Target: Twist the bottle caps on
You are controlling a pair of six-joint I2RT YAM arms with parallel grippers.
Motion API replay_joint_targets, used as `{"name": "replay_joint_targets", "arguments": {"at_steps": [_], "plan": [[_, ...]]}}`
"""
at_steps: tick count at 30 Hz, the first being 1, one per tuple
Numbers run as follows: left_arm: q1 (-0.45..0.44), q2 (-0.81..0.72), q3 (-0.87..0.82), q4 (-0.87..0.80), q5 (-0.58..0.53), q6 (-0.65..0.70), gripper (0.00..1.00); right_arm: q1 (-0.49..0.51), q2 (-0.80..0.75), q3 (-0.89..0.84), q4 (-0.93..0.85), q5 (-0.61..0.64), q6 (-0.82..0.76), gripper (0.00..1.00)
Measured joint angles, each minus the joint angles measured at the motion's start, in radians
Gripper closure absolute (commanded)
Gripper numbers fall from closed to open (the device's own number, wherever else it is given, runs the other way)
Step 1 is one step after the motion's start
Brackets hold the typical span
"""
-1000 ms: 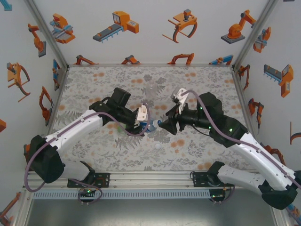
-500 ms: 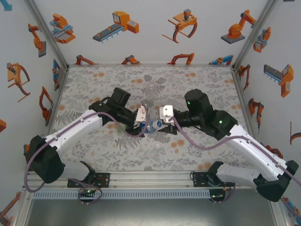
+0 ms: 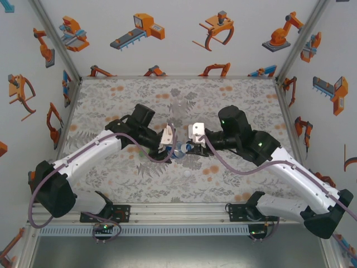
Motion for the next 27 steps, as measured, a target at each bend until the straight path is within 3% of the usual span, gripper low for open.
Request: {"name": "replay_joint_targets", "arguments": {"at_steps": [4, 7, 11, 15, 22, 25, 27], "plan": [[0.003, 0.000, 0.001, 0.000, -0.036, -0.003, 0.99, 0.001, -0.043, -0.089, 0.133, 0.102, 0.320, 1.00], [0.008, 0.000, 0.001, 0.001, -0.068, -0.013, 0.98, 0.002, -0.061, -0.148, 0.217, 0.209, 0.666, 1.00], [0.013, 0.007, 0.002, 0.004, -0.097, -0.028, 0.98, 0.004, -0.059, -0.166, 0.203, 0.353, 1.149, 1.00], [0.013, 0.017, 0.002, 0.007, -0.106, -0.036, 0.98, 0.004, -0.051, -0.166, 0.150, 0.426, 1.464, 1.00], [0.013, 0.019, 0.002, 0.005, -0.121, -0.045, 0.98, 0.004, -0.027, -0.142, 0.100, 0.462, 1.628, 1.00], [0.013, 0.019, 0.002, 0.012, -0.121, -0.047, 0.98, 0.004, -0.023, -0.127, 0.086, 0.468, 1.616, 0.73], [0.013, 0.019, 0.002, 0.023, -0.120, -0.047, 0.98, 0.004, -0.022, -0.118, 0.086, 0.469, 1.570, 0.64]]}}
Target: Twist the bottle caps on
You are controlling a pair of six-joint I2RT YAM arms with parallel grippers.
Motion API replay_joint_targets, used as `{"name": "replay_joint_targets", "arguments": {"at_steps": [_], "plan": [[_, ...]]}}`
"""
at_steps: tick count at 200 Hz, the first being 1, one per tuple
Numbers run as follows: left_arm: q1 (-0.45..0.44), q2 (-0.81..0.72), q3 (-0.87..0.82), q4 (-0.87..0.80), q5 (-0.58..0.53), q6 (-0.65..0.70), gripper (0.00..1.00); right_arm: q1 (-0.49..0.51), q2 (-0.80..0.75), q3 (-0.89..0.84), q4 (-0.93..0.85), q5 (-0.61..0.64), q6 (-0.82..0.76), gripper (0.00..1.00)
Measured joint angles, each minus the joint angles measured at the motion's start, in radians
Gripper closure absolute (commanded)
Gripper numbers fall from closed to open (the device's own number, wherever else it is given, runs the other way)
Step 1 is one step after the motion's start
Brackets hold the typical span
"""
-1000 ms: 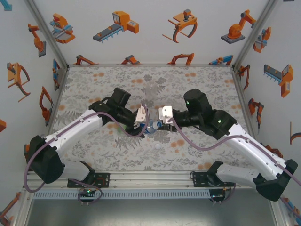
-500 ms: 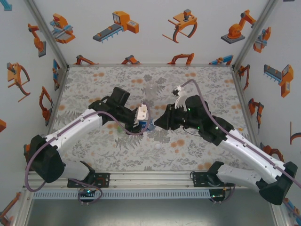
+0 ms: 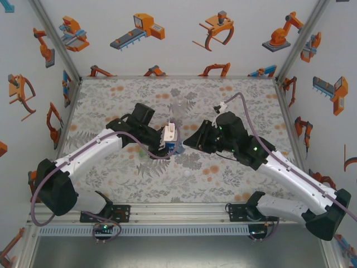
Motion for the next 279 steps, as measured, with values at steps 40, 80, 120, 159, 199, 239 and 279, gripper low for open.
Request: {"name": "replay_joint_targets", "arguments": {"at_steps": [40, 80, 120, 159, 199, 239, 279], "plan": [[-0.012, -0.003, 0.002, 0.009, 0.037, 0.003, 0.98, -0.004, -0.011, 0.052, 0.018, 0.006, -0.283, 0.62], [-0.014, -0.003, 0.002, 0.008, 0.053, 0.005, 0.98, -0.004, -0.078, 0.074, 0.045, -0.057, -0.720, 0.61], [-0.014, -0.008, 0.002, 0.007, 0.061, 0.009, 0.98, -0.004, -0.055, 0.180, -0.054, -0.230, -1.176, 0.57], [-0.014, -0.009, 0.002, 0.007, 0.083, 0.019, 0.97, -0.004, -0.020, 0.224, -0.175, -0.389, -1.542, 0.49], [-0.014, -0.009, 0.002, 0.006, 0.098, 0.024, 0.97, -0.004, -0.005, 0.191, -0.198, -0.447, -1.728, 0.51], [-0.014, -0.009, 0.002, 0.003, 0.104, 0.027, 0.97, -0.004, 0.006, 0.163, -0.189, -0.451, -1.784, 0.56], [-0.019, -0.009, 0.002, 0.002, 0.105, 0.028, 0.97, -0.004, 0.023, 0.161, -0.175, -0.470, -1.794, 0.60]]}}
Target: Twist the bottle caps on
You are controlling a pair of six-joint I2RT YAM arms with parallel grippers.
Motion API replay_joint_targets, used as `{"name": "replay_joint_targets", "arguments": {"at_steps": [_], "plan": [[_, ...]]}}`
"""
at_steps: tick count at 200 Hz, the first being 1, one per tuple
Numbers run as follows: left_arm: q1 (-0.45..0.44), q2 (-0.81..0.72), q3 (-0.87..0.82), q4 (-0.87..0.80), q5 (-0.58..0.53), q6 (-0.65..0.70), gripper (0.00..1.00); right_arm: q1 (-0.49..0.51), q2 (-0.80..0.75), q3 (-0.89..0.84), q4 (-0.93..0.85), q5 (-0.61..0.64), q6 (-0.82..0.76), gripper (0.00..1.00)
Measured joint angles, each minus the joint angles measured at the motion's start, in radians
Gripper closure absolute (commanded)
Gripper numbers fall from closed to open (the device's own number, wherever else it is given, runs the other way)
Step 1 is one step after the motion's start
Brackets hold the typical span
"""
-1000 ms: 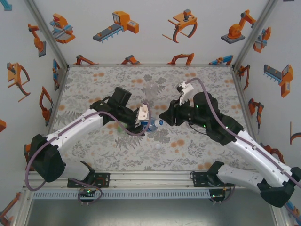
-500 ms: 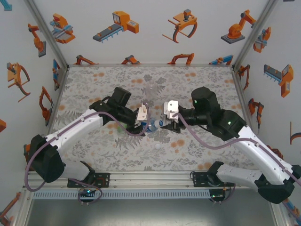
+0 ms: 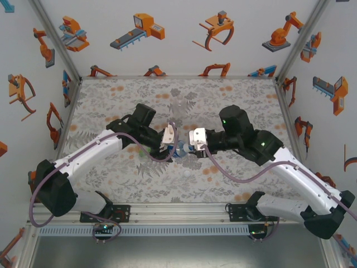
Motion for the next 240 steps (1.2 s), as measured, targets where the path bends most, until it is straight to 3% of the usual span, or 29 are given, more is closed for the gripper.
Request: {"name": "replay_joint_targets", "arguments": {"at_steps": [35, 84, 96, 144, 191, 216, 240], "plan": [[0.000, 0.000, 0.000, -0.004, -0.001, 0.003, 0.97, 0.000, 0.014, -0.003, 0.002, -0.015, -0.005, 0.67], [0.000, 0.000, 0.000, -0.028, -0.008, 0.004, 0.97, 0.000, 0.010, -0.029, 0.037, -0.013, 0.056, 1.00], [0.000, 0.000, 0.000, -0.035, -0.013, 0.004, 0.97, 0.000, 0.000, -0.050, 0.067, 0.000, 0.124, 1.00], [0.000, 0.000, 0.000, -0.045, -0.035, 0.004, 0.96, 0.000, -0.043, -0.137, 0.207, 0.148, 0.715, 1.00], [0.002, 0.003, 0.000, -0.070, -0.063, -0.006, 0.96, 0.000, -0.076, -0.216, 0.244, 0.344, 1.488, 1.00], [0.002, 0.006, 0.000, -0.070, -0.063, -0.016, 0.95, 0.000, -0.076, -0.216, 0.203, 0.399, 1.731, 1.00], [0.003, 0.007, 0.002, -0.070, -0.068, -0.024, 0.95, 0.000, -0.071, -0.214, 0.190, 0.423, 1.832, 1.00]]}}
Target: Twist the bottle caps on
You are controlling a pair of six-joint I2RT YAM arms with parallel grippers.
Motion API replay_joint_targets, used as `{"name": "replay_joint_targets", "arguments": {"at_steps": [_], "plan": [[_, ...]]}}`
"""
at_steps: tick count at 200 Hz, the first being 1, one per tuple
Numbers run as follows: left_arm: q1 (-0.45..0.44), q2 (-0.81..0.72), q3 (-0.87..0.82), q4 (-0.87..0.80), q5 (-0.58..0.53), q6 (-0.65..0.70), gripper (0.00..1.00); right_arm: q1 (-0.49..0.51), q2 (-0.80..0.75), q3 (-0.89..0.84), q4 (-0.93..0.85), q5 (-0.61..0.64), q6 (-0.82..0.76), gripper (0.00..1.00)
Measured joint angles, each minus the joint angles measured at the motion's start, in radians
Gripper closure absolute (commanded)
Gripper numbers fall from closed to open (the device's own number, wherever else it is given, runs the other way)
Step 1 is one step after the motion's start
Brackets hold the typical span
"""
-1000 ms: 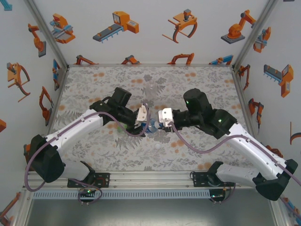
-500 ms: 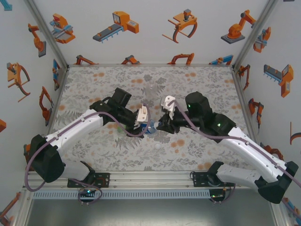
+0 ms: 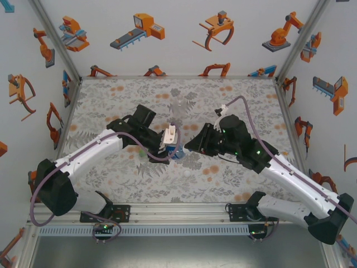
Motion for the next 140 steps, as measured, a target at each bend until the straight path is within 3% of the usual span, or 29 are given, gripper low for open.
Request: {"name": "replay_joint_targets", "arguments": {"at_steps": [34, 58, 77, 140], "plan": [[0.005, 0.000, 0.000, -0.003, -0.014, -0.003, 0.94, 0.000, 0.033, 0.026, -0.019, 0.006, 0.032, 1.00], [0.007, 0.000, 0.000, -0.002, -0.019, -0.004, 0.94, 0.000, 0.056, 0.055, -0.035, 0.002, -0.011, 0.66], [0.007, 0.000, 0.002, 0.012, -0.013, -0.003, 0.94, 0.000, 0.066, 0.086, -0.045, 0.000, -0.106, 0.55], [-0.009, -0.001, 0.016, 0.032, 0.024, -0.003, 0.92, 0.000, 0.059, 0.124, -0.005, -0.038, -0.523, 0.49]]}}
